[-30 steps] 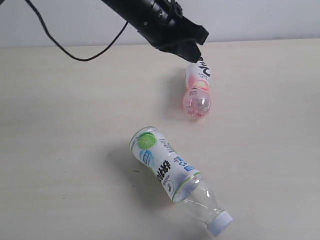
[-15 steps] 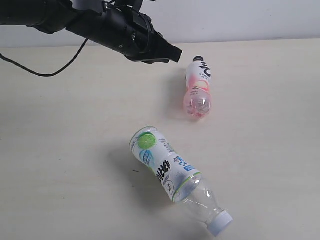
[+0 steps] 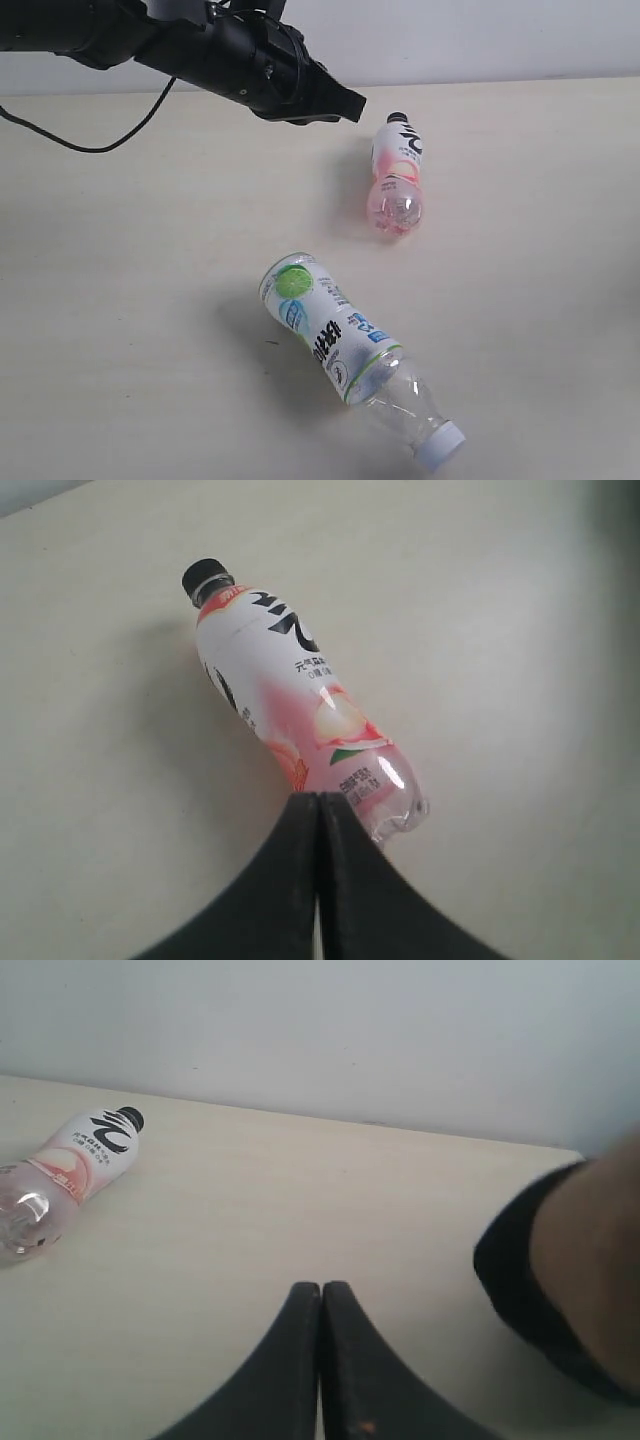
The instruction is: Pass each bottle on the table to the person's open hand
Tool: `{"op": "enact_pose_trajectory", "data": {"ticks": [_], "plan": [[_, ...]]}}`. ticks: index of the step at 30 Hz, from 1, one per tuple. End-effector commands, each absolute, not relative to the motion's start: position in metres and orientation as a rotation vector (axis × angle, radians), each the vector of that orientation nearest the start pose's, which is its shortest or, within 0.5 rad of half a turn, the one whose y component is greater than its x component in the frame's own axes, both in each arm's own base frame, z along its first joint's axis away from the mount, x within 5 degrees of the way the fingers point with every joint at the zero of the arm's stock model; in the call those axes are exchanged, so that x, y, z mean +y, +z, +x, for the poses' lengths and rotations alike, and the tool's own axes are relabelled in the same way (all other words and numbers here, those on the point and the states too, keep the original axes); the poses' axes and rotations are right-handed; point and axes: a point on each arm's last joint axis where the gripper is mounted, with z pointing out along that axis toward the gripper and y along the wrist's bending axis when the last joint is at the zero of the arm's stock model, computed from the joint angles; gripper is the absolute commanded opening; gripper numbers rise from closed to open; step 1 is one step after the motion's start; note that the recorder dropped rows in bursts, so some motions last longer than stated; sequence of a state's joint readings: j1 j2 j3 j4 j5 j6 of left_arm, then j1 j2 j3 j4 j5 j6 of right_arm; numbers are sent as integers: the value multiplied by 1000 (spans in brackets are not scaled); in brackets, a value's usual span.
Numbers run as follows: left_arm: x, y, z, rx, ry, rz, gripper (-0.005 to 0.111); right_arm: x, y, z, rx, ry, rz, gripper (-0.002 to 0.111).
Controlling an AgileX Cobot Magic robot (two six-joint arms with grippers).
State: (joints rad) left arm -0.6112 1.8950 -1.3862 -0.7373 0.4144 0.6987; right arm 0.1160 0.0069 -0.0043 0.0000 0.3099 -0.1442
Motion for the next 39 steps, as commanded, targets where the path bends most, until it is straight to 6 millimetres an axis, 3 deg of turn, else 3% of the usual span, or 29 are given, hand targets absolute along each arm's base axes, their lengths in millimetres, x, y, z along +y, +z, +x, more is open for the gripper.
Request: {"op": "enact_pose_trajectory", "data": {"ticks": [1,39], "plan": [[-266,237,338,2195,-623,828,0,6,186,54,1773,-19,-233,0],[-266,237,337,2204,-646,815,0,6,186,54,1773,-19,-233,0]]}}
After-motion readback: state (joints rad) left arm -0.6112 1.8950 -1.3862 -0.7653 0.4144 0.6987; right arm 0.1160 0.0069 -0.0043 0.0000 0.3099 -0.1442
